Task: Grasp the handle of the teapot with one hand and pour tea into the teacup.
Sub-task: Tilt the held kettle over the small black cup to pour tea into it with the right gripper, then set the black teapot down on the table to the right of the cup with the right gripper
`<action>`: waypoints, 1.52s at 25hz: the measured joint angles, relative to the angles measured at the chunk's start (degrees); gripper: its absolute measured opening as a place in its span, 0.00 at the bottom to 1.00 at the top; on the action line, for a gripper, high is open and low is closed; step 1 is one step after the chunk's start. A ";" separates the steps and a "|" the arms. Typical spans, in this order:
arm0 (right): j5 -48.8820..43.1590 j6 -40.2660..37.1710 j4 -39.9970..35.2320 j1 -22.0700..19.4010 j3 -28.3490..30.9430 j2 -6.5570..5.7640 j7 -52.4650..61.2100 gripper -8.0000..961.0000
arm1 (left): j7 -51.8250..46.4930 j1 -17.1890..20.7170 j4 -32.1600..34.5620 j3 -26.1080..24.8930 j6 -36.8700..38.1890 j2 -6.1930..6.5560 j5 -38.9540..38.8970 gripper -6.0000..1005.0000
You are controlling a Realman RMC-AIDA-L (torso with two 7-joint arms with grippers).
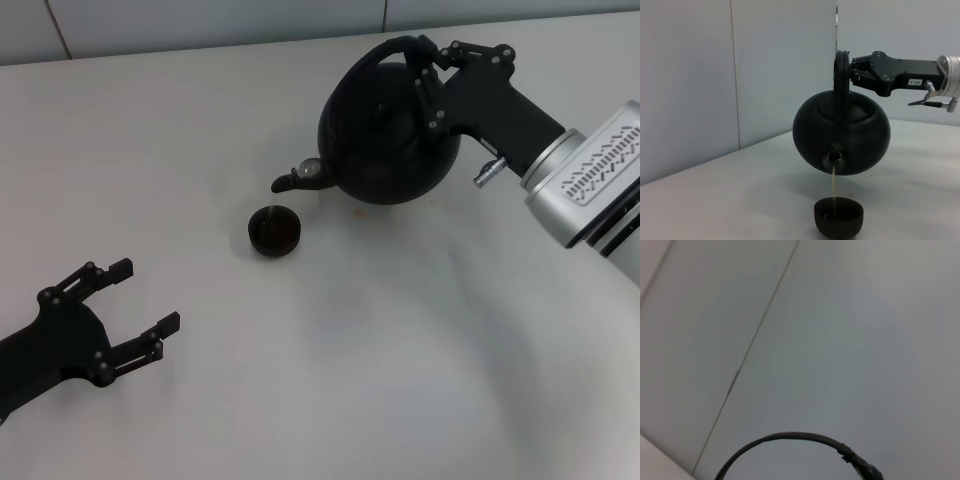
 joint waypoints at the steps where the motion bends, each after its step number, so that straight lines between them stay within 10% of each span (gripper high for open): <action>1: 0.00 0.00 0.00 0.00 0.00 0.00 0.00 0.09 | 0.00 0.00 0.00 0.00 0.00 0.00 0.00 0.86; 38: 0.20 -1.36 -0.14 -3.39 3.56 0.02 22.43 0.09 | 0.04 -0.17 0.07 0.00 0.03 0.09 0.28 0.86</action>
